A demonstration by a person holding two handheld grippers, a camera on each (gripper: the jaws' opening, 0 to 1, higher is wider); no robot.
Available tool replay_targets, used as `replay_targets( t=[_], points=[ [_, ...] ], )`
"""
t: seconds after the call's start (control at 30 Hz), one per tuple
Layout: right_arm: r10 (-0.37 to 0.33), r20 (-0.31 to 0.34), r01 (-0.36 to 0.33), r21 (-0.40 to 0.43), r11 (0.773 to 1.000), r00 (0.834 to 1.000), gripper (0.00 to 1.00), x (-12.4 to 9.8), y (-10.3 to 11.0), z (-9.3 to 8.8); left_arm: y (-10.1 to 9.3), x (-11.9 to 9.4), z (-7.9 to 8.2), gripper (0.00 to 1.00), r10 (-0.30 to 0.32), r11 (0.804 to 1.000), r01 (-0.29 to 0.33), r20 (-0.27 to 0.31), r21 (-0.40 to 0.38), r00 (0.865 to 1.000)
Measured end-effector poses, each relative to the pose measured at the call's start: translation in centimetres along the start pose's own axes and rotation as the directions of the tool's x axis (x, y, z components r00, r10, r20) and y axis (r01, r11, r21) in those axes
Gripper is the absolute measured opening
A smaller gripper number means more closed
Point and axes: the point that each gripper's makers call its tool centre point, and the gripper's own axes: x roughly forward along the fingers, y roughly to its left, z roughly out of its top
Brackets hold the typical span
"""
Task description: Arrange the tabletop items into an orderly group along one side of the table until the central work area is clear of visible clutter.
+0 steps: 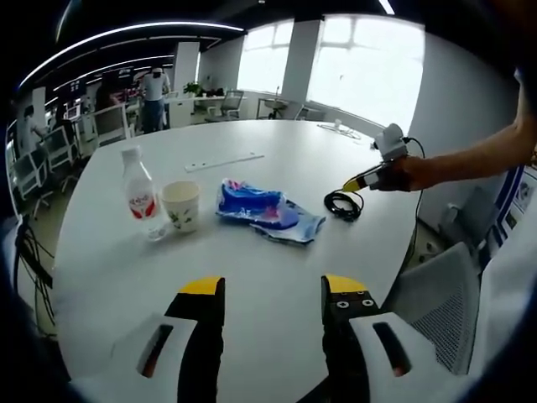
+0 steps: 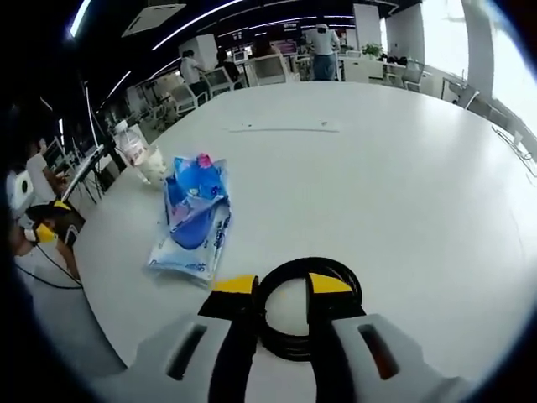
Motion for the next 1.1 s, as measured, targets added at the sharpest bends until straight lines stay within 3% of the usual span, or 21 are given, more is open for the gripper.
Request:
replay_targets(
  t=[0.4,0.9,1.1],
  points=[
    [0.044,0.007,-0.044,-0.011,0.999,0.999,0.19,1.1,2.2,1.3,0.6,-0.6,-0.3,0.45,0.013,1.000,-0.013,0.005,-0.008,1.000],
    [0.130,0.007,-0.130,-0.036,0.991,0.992,0.22,4.4,7.1,3.4,1.5,-1.2,-0.4,0.45,0.030,0.999,-0.030,0.018,-0.023,0.999],
    [0.154,0.009,-0.154,-0.009,0.988,0.988,0.22,5.2,7.5,3.7,1.8,-1.5,-0.8,0.45,0.041,0.999,-0.040,0.018,-0.033,0.999]
  ],
)
